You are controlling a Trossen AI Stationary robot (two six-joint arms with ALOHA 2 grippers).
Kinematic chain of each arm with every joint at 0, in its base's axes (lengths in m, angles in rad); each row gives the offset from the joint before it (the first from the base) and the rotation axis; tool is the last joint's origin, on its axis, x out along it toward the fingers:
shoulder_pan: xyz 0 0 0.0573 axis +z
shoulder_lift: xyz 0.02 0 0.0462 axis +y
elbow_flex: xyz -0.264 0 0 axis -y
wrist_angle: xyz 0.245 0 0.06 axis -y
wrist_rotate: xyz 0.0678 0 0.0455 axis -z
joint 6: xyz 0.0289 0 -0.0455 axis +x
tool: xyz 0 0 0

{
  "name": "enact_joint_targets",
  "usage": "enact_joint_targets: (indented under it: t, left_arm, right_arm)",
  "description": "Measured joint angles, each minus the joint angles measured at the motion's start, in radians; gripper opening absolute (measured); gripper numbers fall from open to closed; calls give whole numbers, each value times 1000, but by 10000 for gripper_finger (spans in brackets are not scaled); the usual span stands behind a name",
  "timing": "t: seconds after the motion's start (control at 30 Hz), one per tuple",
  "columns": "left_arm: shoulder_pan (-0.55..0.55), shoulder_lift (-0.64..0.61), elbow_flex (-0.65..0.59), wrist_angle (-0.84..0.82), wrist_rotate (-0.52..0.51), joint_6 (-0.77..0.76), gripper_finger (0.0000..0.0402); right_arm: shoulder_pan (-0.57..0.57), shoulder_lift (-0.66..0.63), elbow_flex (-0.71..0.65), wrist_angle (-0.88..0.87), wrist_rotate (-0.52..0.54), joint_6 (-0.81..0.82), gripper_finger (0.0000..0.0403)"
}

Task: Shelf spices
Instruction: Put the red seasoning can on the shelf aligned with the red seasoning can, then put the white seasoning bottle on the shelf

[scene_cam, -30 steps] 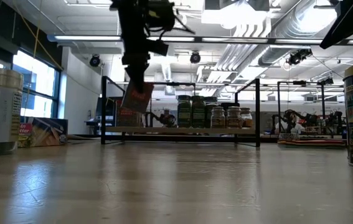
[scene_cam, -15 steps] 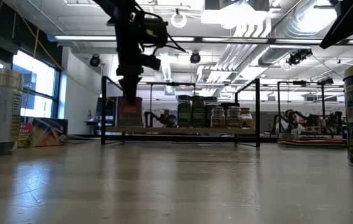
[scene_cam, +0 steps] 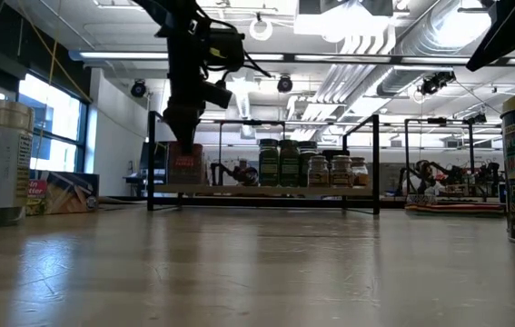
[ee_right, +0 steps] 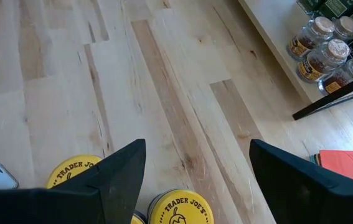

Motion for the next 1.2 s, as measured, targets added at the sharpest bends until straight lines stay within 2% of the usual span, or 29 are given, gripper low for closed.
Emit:
enact_joint_targets:
  t: [0.27, 0.53, 0.83, 1.03, 1.2]
  left_arm:
    - [-17, -4, 0, -30, -79, 3, 256]
    - [-30, -28, 33, -61, -71, 8, 258]
    - [-84, -68, 115, -160, -93, -105, 262]
    - [-225, -119, 117, -152, -99, -301, 255]
    - [-440, -133, 116, -110, -163, -493, 246]
  right_arm:
    - [0, 0, 0, 0, 0, 0, 281]
    - [0, 0, 0, 2, 1, 0, 281]
    - [0, 0, 0, 7, 16, 0, 281]
    - [0, 1, 0, 54, 54, -32, 281]
    - [0, 4, 0, 168, 45, -167, 281]
